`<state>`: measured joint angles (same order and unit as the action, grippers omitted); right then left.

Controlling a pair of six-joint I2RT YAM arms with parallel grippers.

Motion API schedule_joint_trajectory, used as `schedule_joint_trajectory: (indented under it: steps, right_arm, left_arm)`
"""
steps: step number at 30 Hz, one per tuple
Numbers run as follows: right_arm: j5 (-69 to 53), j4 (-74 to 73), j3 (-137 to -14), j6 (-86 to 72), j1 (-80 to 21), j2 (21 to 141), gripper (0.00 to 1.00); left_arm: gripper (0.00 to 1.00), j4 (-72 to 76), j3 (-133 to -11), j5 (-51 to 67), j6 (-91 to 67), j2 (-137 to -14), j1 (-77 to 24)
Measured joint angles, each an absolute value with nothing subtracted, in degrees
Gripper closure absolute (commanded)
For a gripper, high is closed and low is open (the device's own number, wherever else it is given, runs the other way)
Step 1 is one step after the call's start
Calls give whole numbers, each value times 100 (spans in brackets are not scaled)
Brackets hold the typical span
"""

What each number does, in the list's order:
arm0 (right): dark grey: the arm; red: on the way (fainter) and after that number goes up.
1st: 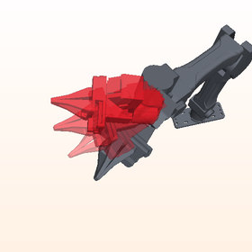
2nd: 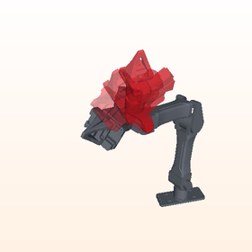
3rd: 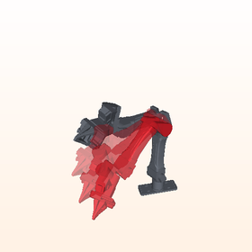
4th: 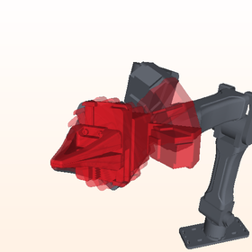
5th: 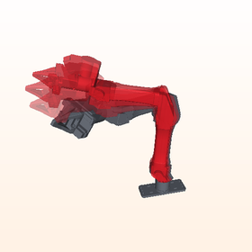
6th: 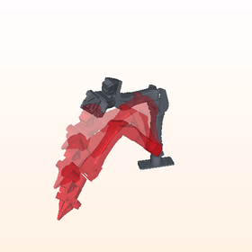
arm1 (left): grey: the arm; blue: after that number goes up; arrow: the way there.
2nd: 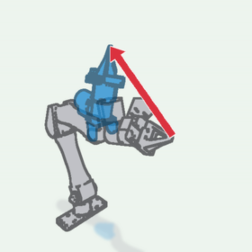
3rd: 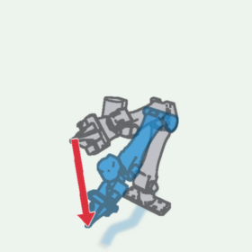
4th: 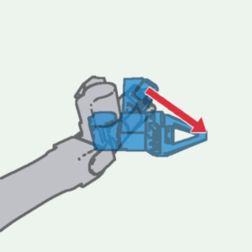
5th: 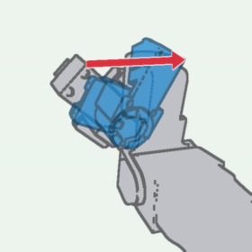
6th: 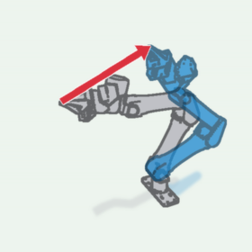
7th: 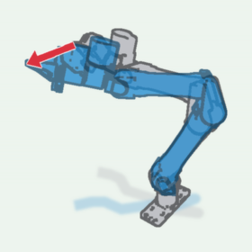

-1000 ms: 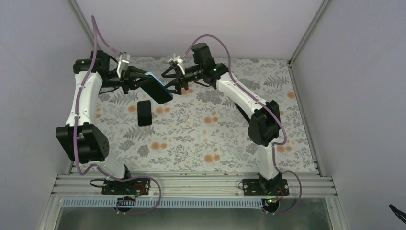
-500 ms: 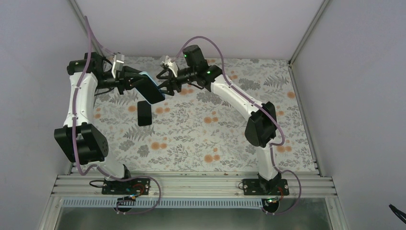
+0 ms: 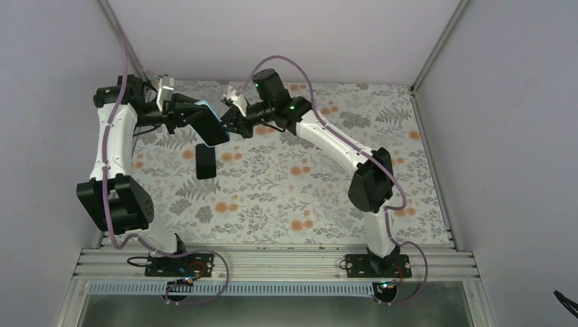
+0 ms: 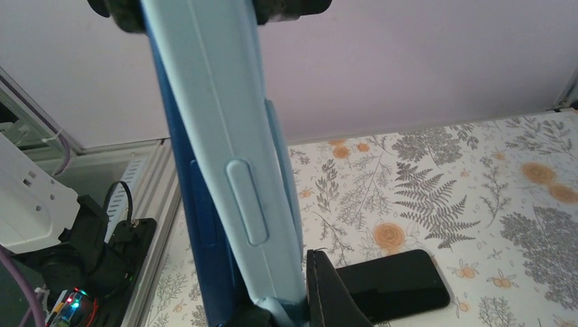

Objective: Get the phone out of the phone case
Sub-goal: Remove the phone case from the phone.

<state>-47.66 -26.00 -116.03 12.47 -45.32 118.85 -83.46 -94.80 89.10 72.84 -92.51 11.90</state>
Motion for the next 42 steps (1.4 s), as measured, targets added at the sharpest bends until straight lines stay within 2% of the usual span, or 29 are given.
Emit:
schedule_joint_trajectory:
  steps: [2,4,6,9,10,13,23,32,35,37,40,42]
  right_arm:
    - [-4650,-2580,-11487,1267,-4543,11773,97]
    - [-4488,-2547,-11297,1269,-4563,11603,97]
    - [-4335,-2526,-11155,1269,-4569,11456,97]
    - [-4246,-2508,-11000,1260,-4624,11284,97]
    - [-4215,-2497,-10978,1243,-4698,11220,97]
    - [-4117,-2488,-10860,1216,-4788,11004,97]
    - [-3824,-1999,-10687,1166,-4392,10178,97]
    - [-3605,-1763,-10597,777,-3297,10042,97]
    - [-3385,-1706,-10600,482,-2958,10057,97]
    - [-3242,-1660,-10602,311,-2805,10060,97]
    - [-3024,-1621,-10602,123,-2729,10060,97]
    - [-2912,-1619,-10602,40,-2742,10060,97]
  left_arm:
    - [97,-8342,-9474,8949,7284,-9251,1170]
    - [89,-8350,-9456,9008,7282,-9251,1129]
    - [72,-8346,-9450,9070,7279,-9249,1081]
    - [34,-8158,-9435,9048,7314,-9236,1024]
    - [24,-8123,-9417,9052,7323,-9236,1013]
    - [2,-8038,-9408,9059,7299,-9218,1028]
    - [0,-7881,-9408,8892,7133,-8785,969]
    - [0,-7614,-9688,8862,6886,-7588,1087]
    - [0,-6626,-9201,8825,6202,-7081,1011]
    - [0,-5192,-8409,8296,5168,-6632,786]
    - [0,-3061,-6969,6904,3920,-6025,167]
    - [0,-2202,-6665,6051,3400,-6034,-237]
